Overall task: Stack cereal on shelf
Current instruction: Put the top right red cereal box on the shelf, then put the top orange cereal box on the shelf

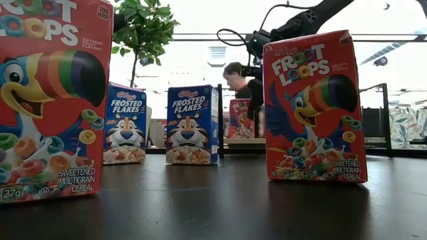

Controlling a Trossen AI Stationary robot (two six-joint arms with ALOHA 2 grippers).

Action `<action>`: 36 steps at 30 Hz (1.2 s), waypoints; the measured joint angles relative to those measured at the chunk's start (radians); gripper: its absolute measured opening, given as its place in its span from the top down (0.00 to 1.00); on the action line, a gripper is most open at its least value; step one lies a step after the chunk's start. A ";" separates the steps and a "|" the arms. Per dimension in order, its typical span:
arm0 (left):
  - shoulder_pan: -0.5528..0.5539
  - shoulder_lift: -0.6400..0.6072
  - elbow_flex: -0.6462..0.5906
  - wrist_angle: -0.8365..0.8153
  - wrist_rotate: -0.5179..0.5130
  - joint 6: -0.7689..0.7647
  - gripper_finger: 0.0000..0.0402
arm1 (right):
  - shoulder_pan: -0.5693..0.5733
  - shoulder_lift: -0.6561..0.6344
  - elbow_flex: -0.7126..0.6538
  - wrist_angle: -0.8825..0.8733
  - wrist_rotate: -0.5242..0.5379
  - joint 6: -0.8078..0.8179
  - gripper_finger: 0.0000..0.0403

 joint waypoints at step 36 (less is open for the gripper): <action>0.000 0.000 0.000 0.000 0.000 -0.005 0.89 | 0.383 -0.338 -0.019 -0.289 -0.220 0.298 0.98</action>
